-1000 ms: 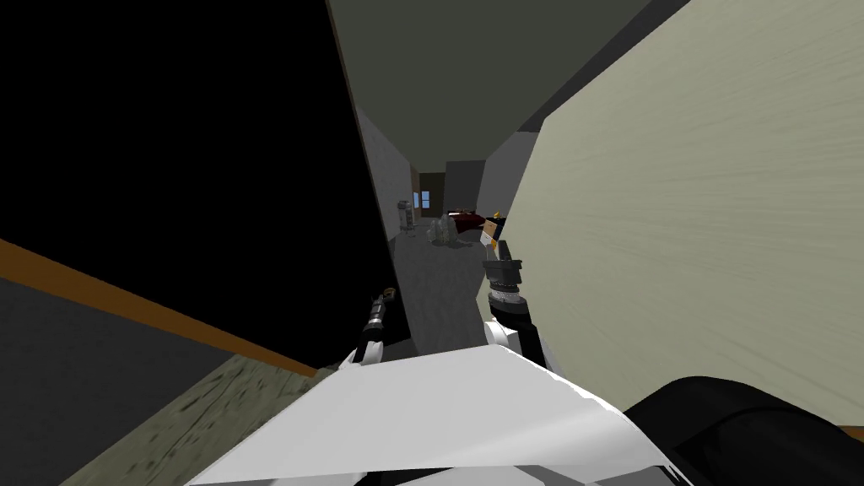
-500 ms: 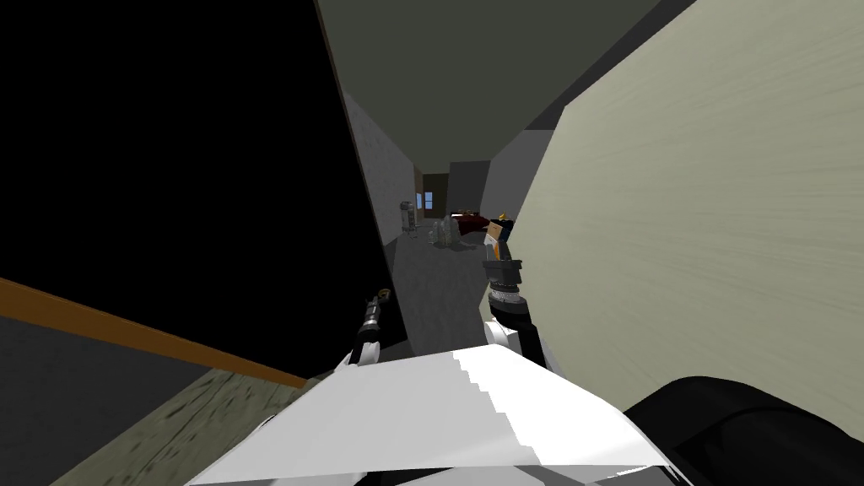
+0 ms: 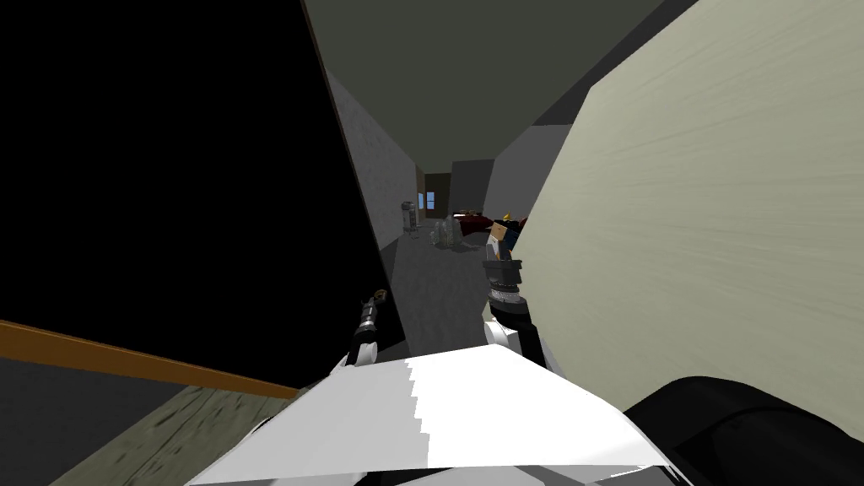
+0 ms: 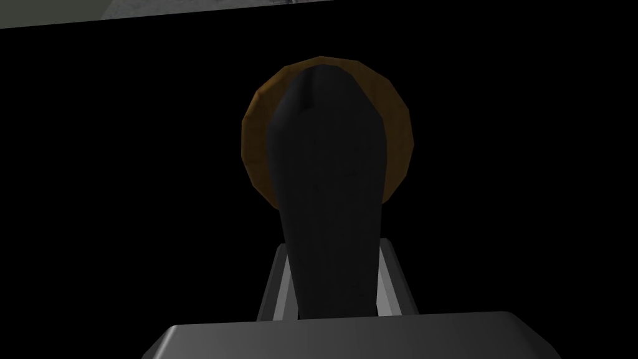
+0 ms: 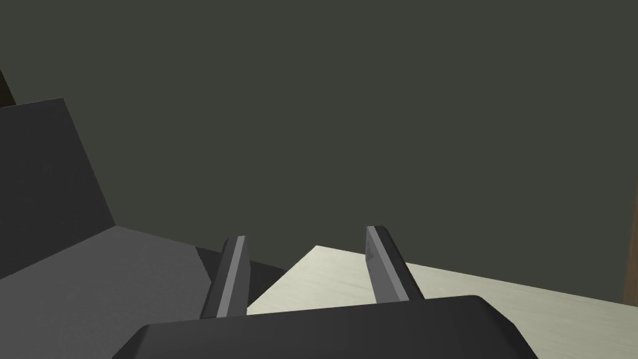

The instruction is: Push the door open

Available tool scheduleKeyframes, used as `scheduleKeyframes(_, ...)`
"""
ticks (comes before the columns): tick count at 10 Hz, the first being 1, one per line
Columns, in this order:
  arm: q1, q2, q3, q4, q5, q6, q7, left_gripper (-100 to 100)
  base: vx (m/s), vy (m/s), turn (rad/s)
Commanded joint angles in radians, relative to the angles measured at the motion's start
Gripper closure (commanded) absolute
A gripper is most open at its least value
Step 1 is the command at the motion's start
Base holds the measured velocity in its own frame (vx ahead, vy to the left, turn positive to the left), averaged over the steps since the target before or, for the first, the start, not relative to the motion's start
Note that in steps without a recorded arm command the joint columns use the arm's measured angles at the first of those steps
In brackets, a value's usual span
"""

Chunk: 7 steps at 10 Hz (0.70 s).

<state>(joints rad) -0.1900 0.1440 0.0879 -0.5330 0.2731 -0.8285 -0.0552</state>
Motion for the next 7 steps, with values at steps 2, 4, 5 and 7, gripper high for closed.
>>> scheduleKeyframes(2,0.005,0.006,0.019,-0.007,0.013,0.001,-0.008,100,0.178,-0.038,0.042)
scheduleKeyframes(4,0.006,0.01,0.035,-0.004,0.024,-0.001,-0.013,100,0.21,0.012,0.026)
scheduleKeyframes(5,0.007,0.012,0.043,-0.003,0.03,-0.002,-0.017,100,0.193,-0.004,0.036)
scheduleKeyframes(7,0.009,0.016,0.062,0.0,0.043,-0.004,-0.024,100,0.208,-0.027,0.051)
